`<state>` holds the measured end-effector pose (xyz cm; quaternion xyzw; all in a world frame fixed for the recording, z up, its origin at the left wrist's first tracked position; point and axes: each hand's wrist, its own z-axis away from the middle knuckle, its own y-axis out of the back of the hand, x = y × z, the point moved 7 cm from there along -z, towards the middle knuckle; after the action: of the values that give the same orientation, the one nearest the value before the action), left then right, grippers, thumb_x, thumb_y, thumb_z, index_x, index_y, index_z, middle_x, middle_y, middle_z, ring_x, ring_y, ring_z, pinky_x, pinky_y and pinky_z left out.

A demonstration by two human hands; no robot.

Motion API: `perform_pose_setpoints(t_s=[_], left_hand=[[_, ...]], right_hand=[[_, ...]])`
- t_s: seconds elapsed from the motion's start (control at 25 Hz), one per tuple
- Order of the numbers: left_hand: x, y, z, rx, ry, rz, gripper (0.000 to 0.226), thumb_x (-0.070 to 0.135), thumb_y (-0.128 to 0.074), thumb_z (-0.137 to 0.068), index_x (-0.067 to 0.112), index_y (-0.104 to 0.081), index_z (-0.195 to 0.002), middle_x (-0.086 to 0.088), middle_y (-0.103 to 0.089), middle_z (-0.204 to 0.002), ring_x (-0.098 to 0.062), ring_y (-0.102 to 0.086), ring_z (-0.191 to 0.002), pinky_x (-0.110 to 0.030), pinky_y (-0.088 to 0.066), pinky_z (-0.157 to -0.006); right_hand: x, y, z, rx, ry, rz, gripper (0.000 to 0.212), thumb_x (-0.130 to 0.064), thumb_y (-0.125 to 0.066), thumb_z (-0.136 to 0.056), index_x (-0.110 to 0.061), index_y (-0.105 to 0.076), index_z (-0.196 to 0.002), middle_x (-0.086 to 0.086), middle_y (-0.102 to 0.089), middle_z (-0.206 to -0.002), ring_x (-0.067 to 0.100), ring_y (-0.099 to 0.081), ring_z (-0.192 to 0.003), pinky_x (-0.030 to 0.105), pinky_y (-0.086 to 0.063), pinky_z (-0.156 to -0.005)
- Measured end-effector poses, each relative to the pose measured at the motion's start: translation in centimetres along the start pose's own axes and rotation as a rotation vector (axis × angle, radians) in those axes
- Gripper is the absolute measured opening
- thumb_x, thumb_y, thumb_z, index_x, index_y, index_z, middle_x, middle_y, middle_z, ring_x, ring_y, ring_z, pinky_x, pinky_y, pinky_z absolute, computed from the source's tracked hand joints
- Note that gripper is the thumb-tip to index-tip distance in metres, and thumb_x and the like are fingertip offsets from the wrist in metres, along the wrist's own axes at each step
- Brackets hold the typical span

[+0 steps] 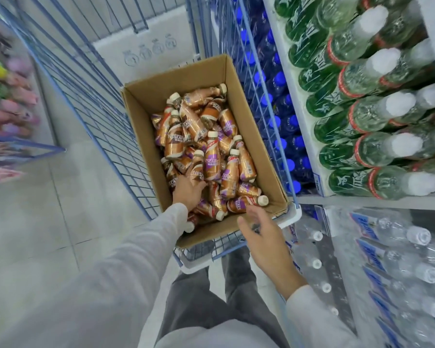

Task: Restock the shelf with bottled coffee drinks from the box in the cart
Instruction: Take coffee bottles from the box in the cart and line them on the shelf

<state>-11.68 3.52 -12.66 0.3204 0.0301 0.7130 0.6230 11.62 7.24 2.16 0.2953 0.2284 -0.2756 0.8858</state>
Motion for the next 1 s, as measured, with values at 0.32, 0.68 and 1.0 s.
perform_pose_setpoints(t_s=[0.32,0.68,1.0], left_hand=[[-4.3,7.5,12.1,0.04,-0.027,0.468,0.064,0.039,-0.082,-0.084,0.026,-0.037,-0.127,0.011,-0.059,-0.115,-0.002,-0.065,-0.096,-0.013,-0.054,-0.064],[-7.5,12.0,16.0,0.247,0.008,0.626,0.059,0.03,-0.085,-0.081,0.033,-0.043,-0.122,0.013,-0.061,-0.114,0.011,-0.066,-0.088,-0.008,-0.052,-0.061],[-9.0,13.2,15.9,0.259,-0.018,0.598,0.056,0.04,-0.085,-0.076,0.051,-0.042,-0.11,0.039,-0.061,-0.098,0.016,-0.063,-0.088,-0.005,-0.049,-0.056]], right_hand=[[-5.5,-4.7,-6.4,-0.116,0.027,0.081,0.046,-0.053,-0.057,-0.095,-0.028,-0.054,-0.134,-0.007,-0.06,-0.133,0.013,-0.056,-0.121,0.035,-0.049,-0.096],[-13.4,-17.7,-22.4,-0.119,-0.152,-0.03,0.08,-0.036,-0.065,-0.09,-0.003,-0.03,-0.153,0.015,-0.046,-0.152,0.036,-0.047,-0.136,0.044,-0.038,-0.115],[-12.6,-20.3,-25.6,-0.023,-0.143,-0.084,0.095,-0.037,-0.072,-0.09,-0.003,-0.01,-0.152,0.016,-0.051,-0.143,0.035,-0.053,-0.128,0.042,-0.042,-0.11]])
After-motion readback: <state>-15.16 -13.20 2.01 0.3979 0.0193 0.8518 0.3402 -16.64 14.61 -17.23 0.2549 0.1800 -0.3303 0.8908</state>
